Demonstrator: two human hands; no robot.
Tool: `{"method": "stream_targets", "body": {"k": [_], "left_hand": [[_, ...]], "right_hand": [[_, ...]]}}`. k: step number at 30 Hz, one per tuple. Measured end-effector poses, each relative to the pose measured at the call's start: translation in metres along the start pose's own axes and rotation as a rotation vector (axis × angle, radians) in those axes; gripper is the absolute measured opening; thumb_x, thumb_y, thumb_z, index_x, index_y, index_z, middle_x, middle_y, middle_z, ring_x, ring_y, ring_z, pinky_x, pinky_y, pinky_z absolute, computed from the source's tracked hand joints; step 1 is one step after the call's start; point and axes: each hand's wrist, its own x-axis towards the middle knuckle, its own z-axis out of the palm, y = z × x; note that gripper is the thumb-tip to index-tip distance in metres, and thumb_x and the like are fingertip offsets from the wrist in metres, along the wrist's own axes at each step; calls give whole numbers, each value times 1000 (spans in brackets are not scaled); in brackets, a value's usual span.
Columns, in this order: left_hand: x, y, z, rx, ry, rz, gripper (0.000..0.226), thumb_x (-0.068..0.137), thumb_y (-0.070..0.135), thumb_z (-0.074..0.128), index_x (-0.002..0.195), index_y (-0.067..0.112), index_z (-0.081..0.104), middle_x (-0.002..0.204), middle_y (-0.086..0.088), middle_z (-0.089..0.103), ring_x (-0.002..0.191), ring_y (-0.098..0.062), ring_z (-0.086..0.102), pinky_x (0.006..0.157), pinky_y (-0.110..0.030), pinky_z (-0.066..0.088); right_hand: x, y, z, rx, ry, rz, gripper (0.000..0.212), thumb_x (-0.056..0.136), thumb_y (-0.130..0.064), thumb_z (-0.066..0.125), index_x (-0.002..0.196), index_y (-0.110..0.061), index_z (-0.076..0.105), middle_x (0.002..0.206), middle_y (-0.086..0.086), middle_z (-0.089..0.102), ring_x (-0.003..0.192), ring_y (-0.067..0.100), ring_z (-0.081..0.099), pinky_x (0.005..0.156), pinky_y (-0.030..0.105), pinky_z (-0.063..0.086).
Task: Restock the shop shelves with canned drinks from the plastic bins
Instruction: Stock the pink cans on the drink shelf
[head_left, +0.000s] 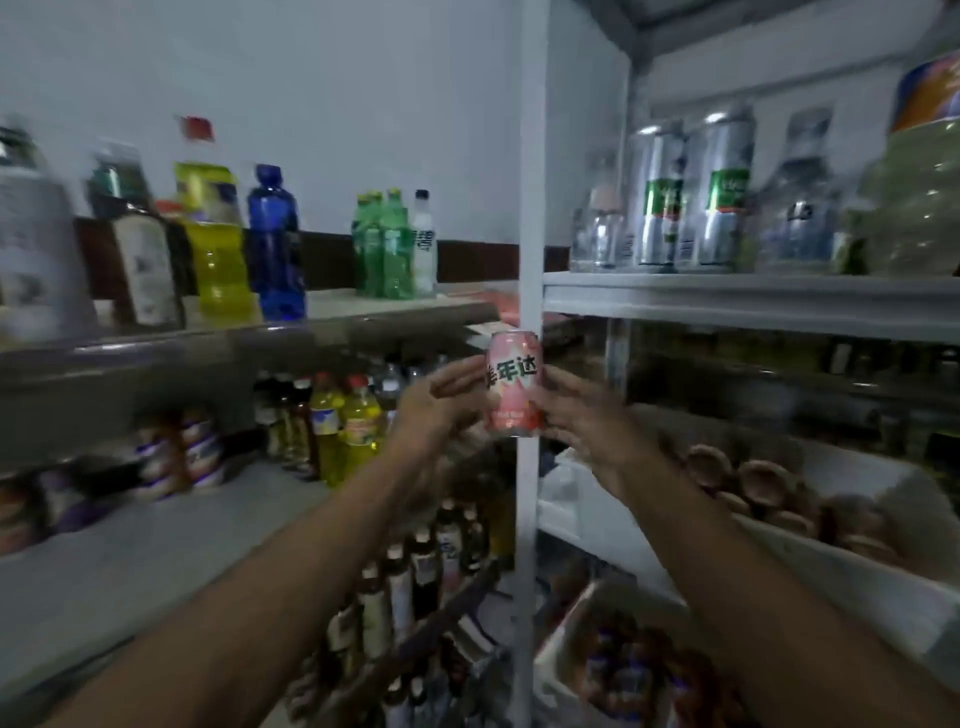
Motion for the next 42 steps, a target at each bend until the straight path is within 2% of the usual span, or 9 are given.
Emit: {"method": "stream_targets", "body": {"k": [6, 10, 12, 20, 24, 31, 35, 39, 42], "left_hand": [[-22, 24, -107, 149, 181, 102, 38, 86, -6, 67, 123, 2, 65, 108, -10, 76, 92, -16, 73, 78, -26, 59], [-49, 43, -179, 213, 313, 78, 41, 84, -5, 71, 124, -1, 65, 106, -13, 75, 87, -18, 72, 80, -31, 59], [-68, 54, -216, 258, 353, 64, 39, 86, -2, 71, 124, -1, 66, 104, -12, 75, 82, -16, 71, 70, -23, 58], [-174, 95, -354, 423, 664, 25, 33, 83, -4, 76, 114, 4, 72, 106, -10, 76, 94, -21, 74, 81, -28, 61], [-237, 107, -411, 457, 830, -41, 28, 86, -12, 67, 112, -1, 70, 106, -11, 75, 91, -25, 73, 73, -27, 62], [-331, 120, -500, 631, 1041, -49, 22, 72, 3, 81, 93, 6, 74, 94, -12, 75, 87, -27, 72, 71, -40, 62], [-358, 130, -543, 928, 1041, -111, 26, 78, 14, 80, 97, -2, 75, 90, -13, 75, 87, -28, 70, 78, -49, 59], [-369, 133, -572, 1260, 1060, -181, 21, 79, 25, 78, 96, 15, 82, 90, -13, 77, 89, -31, 72, 76, -43, 56], [-368, 133, -587, 1401, 1070, -219, 11, 83, 25, 76, 90, 18, 81, 86, -11, 76, 87, -30, 71, 66, -33, 46]], "right_hand": [[21, 26, 103, 44, -136, 61, 40, 91, -19, 71, 130, -13, 63, 117, 5, 74, 103, 18, 71, 88, 31, 55], [29, 43, 181, 99, -239, 108, 19, 92, -8, 68, 109, -16, 64, 92, 0, 72, 66, 2, 69, 56, 13, 52], [30, 50, 220, 94, -298, 121, 24, 92, -8, 68, 113, -18, 63, 96, -2, 72, 74, 4, 70, 59, 13, 53], [7, 97, 388, 64, -578, 175, 16, 90, -5, 70, 98, -18, 65, 94, -5, 72, 81, 6, 71, 81, 26, 59], [-18, 133, 475, 78, -683, 239, 21, 88, 0, 70, 102, -16, 66, 112, 7, 72, 93, 15, 70, 73, 20, 58], [-57, 218, 614, 60, -764, 268, 79, 48, -45, 89, 122, -21, 69, 123, 6, 70, 111, 24, 69, 103, 50, 51], [-95, 206, 659, -11, -701, 262, 28, 73, -13, 85, 89, -31, 71, 98, -8, 70, 98, 18, 70, 96, 49, 56], [-110, 220, 694, -20, -675, 223, 43, 82, 1, 75, 114, -26, 68, 93, -11, 69, 83, -4, 64, 88, 30, 56], [-111, 228, 709, -40, -636, 196, 50, 83, -1, 76, 130, -14, 65, 107, -8, 69, 95, 4, 66, 95, 30, 53]]}}
